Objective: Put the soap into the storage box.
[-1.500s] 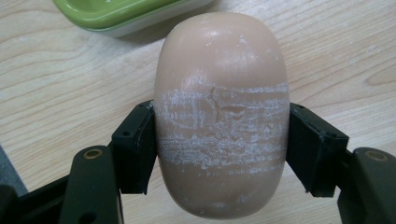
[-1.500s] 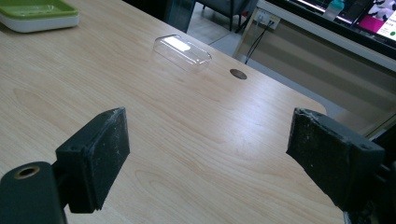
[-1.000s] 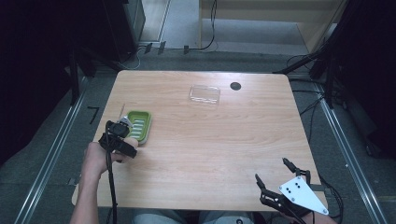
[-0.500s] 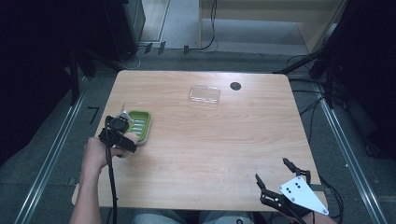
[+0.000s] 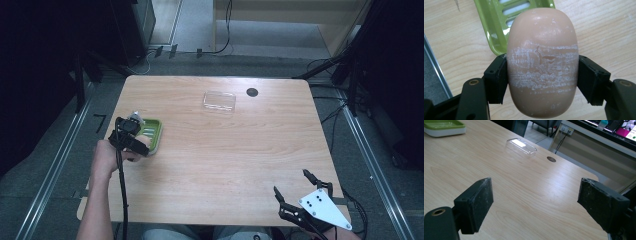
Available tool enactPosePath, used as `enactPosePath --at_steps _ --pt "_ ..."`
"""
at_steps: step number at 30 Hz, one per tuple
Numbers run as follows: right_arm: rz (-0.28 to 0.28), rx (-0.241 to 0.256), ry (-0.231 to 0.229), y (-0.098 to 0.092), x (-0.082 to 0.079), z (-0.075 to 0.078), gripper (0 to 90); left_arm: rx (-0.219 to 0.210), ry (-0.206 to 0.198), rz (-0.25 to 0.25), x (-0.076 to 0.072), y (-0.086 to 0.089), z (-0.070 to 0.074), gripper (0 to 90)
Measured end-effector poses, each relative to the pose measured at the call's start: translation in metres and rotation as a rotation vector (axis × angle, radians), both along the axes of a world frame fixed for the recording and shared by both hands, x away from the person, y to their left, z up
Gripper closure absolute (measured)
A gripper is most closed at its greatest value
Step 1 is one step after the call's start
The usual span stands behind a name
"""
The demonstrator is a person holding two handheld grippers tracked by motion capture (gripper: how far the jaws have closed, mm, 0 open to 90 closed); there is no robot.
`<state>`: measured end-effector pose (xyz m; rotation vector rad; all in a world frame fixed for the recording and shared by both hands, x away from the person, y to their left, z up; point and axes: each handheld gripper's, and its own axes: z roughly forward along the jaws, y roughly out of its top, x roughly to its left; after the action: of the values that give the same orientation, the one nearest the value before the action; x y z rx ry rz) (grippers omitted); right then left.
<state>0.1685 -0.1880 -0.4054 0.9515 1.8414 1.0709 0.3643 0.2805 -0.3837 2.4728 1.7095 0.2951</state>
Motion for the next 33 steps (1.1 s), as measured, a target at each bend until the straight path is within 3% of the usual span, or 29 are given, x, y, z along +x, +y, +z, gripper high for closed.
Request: enactPosePath --at_steps 9,33 --pt "0.001 -0.002 0.004 0.000 0.000 0.000 13.3 -0.009 0.008 -0.004 0.012 -0.003 -0.001 33.8" --pt "-0.005 -0.004 0.010 -0.002 -0.001 -0.001 13.3 -0.016 -0.024 0.023 0.032 0.008 -0.004 33.8"
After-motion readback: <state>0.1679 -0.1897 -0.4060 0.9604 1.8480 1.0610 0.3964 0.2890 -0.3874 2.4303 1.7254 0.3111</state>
